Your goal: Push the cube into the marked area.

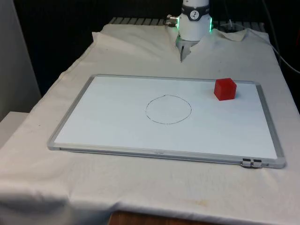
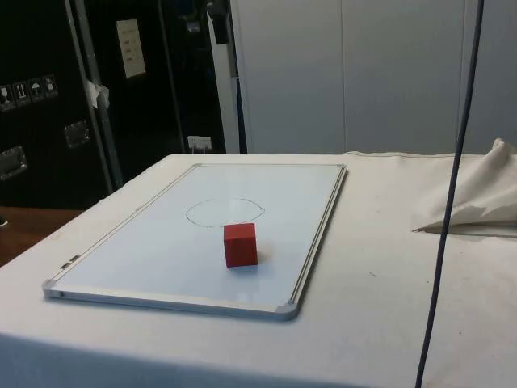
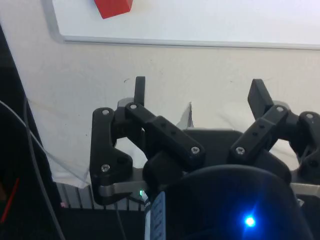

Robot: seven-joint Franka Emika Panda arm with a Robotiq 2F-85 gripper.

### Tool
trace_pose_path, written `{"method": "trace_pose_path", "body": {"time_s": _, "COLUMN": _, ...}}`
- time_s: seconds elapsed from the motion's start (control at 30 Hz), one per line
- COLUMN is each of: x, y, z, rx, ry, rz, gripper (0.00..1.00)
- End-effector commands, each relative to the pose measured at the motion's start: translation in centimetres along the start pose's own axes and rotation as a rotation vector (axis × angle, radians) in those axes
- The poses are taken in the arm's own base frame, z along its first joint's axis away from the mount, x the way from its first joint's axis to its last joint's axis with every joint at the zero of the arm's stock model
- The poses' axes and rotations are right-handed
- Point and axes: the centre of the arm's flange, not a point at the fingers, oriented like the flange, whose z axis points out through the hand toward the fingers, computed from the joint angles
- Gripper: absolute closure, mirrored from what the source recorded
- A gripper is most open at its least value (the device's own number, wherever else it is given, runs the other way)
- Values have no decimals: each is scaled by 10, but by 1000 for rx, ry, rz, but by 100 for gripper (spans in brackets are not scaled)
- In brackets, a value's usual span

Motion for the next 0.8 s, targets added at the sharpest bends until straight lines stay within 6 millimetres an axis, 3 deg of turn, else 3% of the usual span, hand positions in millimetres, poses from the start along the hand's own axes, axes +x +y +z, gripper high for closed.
{"method": "trace_pose_path", "body": {"time_s": 0.0, "x": 0, "y": 0, "z": 0, "rx": 0, "ry": 0, "rz": 0, "gripper": 0}}
{"method": "trace_pose_path", "body": {"time_s": 0.37, "x": -16, "y": -10, "z": -2, "rx": -23, "ry": 51, "rz": -2, "gripper": 0}}
{"method": "trace_pose_path", "body": {"time_s": 0.63, "x": -20, "y": -11, "z": -2, "rx": -29, "ry": 55, "rz": -8, "gripper": 43}}
{"method": "trace_pose_path", "body": {"time_s": 0.67, "x": -21, "y": -12, "z": -3, "rx": -36, "ry": 67, "rz": -4, "gripper": 43}}
{"method": "trace_pose_path", "body": {"time_s": 0.7, "x": -22, "y": -12, "z": -3, "rx": -37, "ry": 68, "rz": -5, "gripper": 53}}
{"method": "trace_pose_path", "body": {"time_s": 0.77, "x": -22, "y": -11, "z": -4, "rx": -38, "ry": 70, "rz": -4, "gripper": 63}}
